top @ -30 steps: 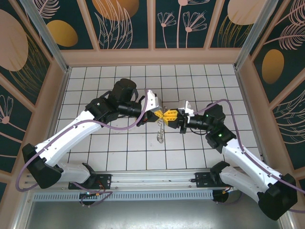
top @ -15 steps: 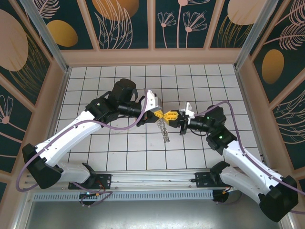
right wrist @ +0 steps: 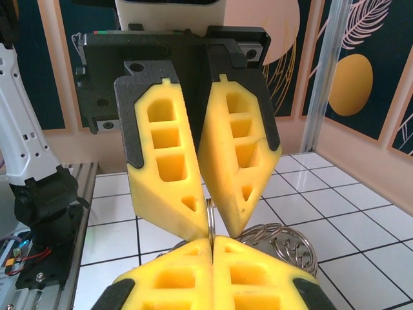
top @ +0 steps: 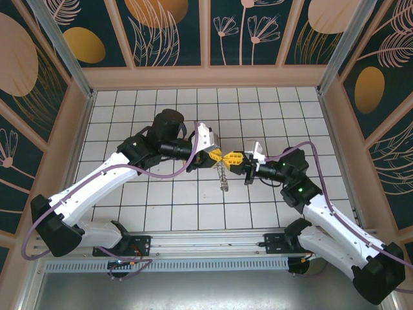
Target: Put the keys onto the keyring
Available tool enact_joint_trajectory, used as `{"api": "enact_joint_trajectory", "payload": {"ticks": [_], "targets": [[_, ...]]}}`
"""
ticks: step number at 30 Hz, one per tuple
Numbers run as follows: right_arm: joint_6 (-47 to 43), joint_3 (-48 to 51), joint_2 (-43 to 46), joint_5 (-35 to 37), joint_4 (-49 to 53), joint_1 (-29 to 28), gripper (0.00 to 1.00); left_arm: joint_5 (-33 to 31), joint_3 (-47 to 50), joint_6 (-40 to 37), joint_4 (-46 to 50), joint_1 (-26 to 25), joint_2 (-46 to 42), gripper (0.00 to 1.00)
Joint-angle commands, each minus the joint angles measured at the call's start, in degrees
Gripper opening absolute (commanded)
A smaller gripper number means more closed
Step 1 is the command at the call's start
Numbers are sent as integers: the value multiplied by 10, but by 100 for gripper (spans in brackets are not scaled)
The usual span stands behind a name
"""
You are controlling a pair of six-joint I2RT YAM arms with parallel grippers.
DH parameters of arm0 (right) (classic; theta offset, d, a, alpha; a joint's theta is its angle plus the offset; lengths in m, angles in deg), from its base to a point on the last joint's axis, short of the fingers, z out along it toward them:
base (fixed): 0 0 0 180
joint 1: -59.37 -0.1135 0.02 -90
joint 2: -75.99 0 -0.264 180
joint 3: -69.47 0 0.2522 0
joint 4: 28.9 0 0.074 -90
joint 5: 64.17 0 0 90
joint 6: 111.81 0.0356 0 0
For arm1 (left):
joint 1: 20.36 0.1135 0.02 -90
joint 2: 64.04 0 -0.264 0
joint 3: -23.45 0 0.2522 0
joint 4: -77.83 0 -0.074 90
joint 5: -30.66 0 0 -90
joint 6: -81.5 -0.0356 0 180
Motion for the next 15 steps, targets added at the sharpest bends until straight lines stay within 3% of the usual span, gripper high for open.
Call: {"api": "enact_joint_trajectory", "payload": {"ticks": [1,2,15], "targets": [[-6,1,20,10,-66,-3,0,9,11,5,-3,-7,-10,9],[-5,1,20,10,-67,-3,0,11,10,4,-1,-7,-9,0],[-24,-9,13,0,-15,-3,0,-4,4,-22,16,-7,-13,0]]}}
